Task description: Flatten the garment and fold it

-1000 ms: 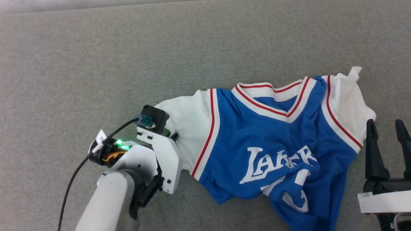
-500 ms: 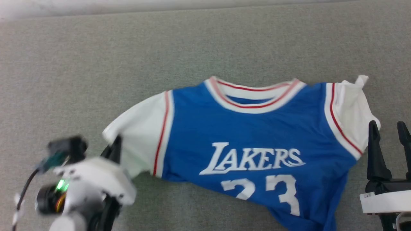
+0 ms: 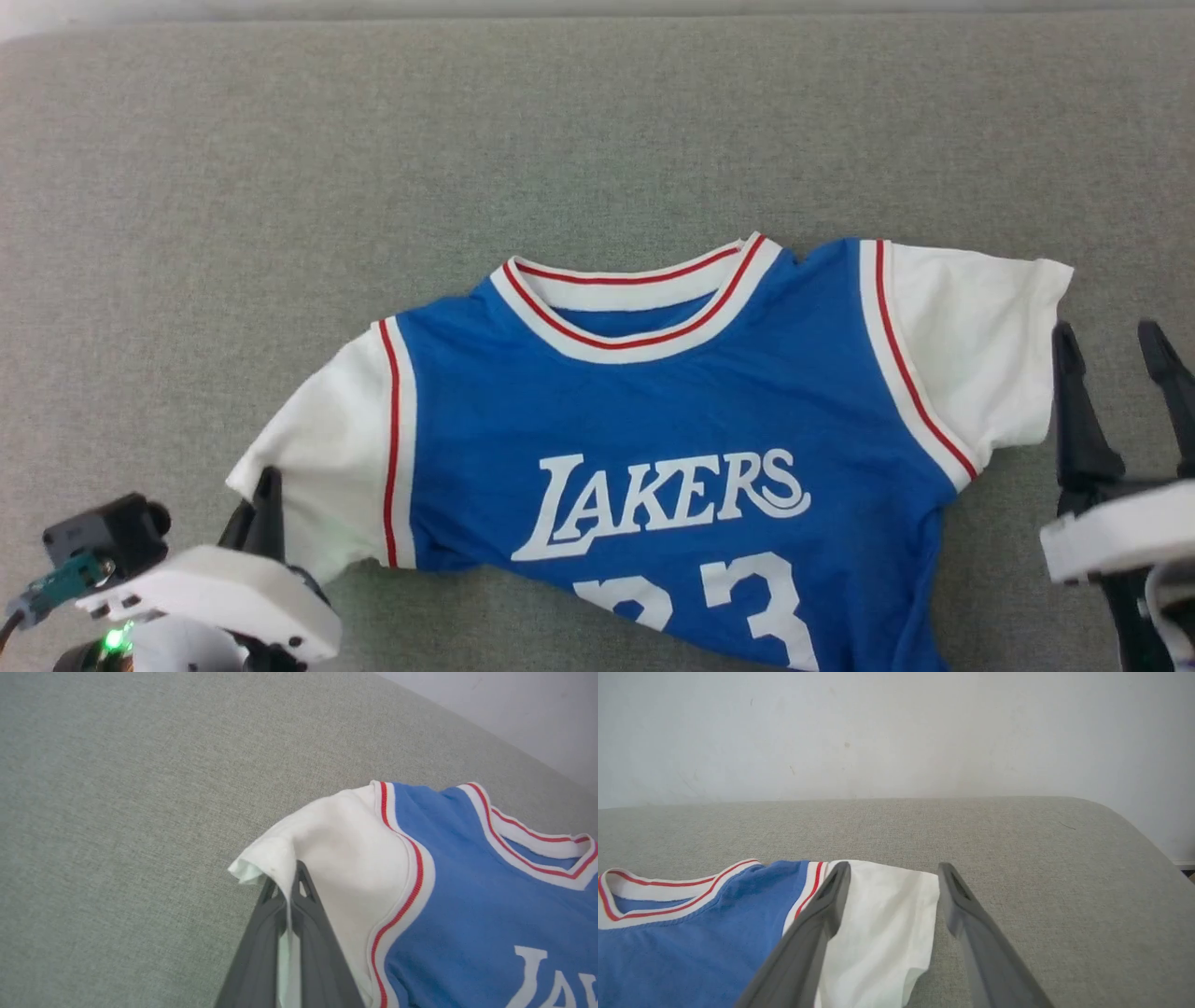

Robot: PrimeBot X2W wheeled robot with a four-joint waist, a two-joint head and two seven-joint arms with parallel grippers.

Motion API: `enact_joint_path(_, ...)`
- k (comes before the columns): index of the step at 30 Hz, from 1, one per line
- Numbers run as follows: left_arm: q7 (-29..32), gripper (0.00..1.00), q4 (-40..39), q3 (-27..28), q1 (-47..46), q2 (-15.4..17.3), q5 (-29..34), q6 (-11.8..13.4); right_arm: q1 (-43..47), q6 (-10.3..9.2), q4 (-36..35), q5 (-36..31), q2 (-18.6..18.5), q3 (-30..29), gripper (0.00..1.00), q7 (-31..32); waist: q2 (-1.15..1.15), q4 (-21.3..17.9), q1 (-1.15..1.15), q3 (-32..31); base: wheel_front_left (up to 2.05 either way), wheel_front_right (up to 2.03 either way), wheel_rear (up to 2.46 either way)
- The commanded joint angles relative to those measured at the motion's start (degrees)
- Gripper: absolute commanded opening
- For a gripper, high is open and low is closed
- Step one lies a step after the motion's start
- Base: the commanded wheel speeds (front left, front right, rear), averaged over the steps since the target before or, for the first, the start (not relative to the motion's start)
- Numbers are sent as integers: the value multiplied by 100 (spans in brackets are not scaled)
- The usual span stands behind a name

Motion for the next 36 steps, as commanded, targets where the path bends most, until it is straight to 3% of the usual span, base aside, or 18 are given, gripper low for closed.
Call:
enact_joint_path(1, -40, 0, -56, -52, -166, -22, -4, -31, -247, -5, -47, -63, 15, 15, 100, 274, 0, -31, 0, 57, 0, 0, 0)
enact_joint_path(8, -68, 0, -94, -312, -514, 6, 47, -160, -1062, -5, 84, -369, -118, -201, 100, 2479, 0, -111, 0, 309, 0, 0, 0)
enact_joint_path(14, -89, 0, -42, -488, -664, -17, 54, -203, -1451, -5, 441, -244, -222, -380, 100, 3836, 0, -32, 0, 528, 0, 0, 0)
enact_joint_path(18, -98, 0, 15, -563, -701, -27, 35, -228, -1630, -5, 718, -195, -205, -497, 100, 4214, 0, 75, 0, 623, 0, 0, 0)
enact_joint_path(24, -100, 0, 59, -633, -723, -32, 22, -241, -1792, -5, 1120, -48, -245, -280, 100, 4176, 0, 216, 0, 686, 0, 0, 0)
enact_joint_path(26, -95, 0, 71, -643, -714, -37, 8, -230, -1793, -5, 1189, 84, -226, -152, 35, 4203, 0, 231, 0, 663, 0, 0, 0)
enact_joint_path(27, -94, 0, 77, -644, -707, -39, 6, -223, -1796, -5, 1199, 125, -207, -137, 7, 4203, 0, 230, 0, 643, 0, 0, 0)
enact_joint_path(28, -92, 0, 87, -645, -699, -40, 3, -214, -1794, -5, 1206, 145, -196, -114, 0, 4206, 0, 226, 0, 615, 0, 0, 0)
enact_joint_path(36, -176, 0, 132, -653, -701, -50, -50, -211, -1840, -5, 1011, 228, -261, -59, 0, 3566, 0, 101, 0, 146, 0, 0, 0)
